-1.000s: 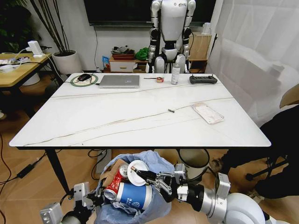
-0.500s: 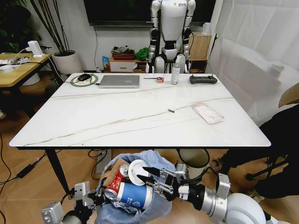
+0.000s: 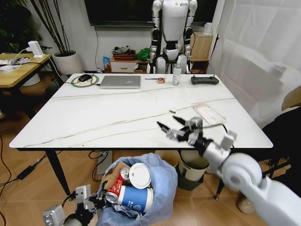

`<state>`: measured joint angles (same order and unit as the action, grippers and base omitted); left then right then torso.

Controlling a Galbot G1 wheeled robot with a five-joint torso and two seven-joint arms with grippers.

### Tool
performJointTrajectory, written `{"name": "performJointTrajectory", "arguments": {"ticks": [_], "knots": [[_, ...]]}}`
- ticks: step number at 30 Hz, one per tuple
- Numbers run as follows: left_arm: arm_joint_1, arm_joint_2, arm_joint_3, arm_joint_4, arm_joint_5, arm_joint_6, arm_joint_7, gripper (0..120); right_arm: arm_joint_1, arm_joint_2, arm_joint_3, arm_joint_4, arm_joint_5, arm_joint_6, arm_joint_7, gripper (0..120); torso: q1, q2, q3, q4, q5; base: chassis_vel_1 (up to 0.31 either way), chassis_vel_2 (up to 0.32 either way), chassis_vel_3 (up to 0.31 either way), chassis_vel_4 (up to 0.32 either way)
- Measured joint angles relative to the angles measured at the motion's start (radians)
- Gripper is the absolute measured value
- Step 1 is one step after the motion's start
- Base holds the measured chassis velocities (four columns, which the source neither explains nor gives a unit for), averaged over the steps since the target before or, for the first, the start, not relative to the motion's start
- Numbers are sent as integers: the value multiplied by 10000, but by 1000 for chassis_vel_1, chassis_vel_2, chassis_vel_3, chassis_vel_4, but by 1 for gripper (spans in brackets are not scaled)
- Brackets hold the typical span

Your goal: Pick up the trash bin and place the trash from the table into it.

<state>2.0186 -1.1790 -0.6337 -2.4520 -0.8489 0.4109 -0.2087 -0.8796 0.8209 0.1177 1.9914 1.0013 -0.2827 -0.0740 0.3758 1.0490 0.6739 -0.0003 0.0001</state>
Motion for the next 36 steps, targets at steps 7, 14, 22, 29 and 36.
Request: {"name": "performJointTrajectory", "arguments": {"ticks": [7,14,22,29,36], "knots": [[9,-103,-22,-19,18,0,4,0,1969,965,-384,-2246,-1458,-1375,-380,100,1,0,-1,4,-2,0,0,0,0],[11,-141,-95,-43,29,-2,4,0,2701,1539,-704,-4397,-2287,-1615,-776,100,1,0,-1,1,1,0,0,0,0],[-21,-145,-119,-43,7,-5,0,0,2899,1843,-987,-5313,-2783,-1483,-990,100,-1,0,-2,1,0,0,0,0,0],[-56,-115,-152,-25,-45,-7,-9,0,3102,2035,-1206,-5709,-2950,-1436,-1052,100,-1,0,-2,0,-1,0,0,0,0],[-79,-89,-161,-5,-73,-9,-16,0,3335,2240,-1402,-5985,-3099,-1436,-1046,100,-1,0,-2,1,-1,0,0,0,0]]}}
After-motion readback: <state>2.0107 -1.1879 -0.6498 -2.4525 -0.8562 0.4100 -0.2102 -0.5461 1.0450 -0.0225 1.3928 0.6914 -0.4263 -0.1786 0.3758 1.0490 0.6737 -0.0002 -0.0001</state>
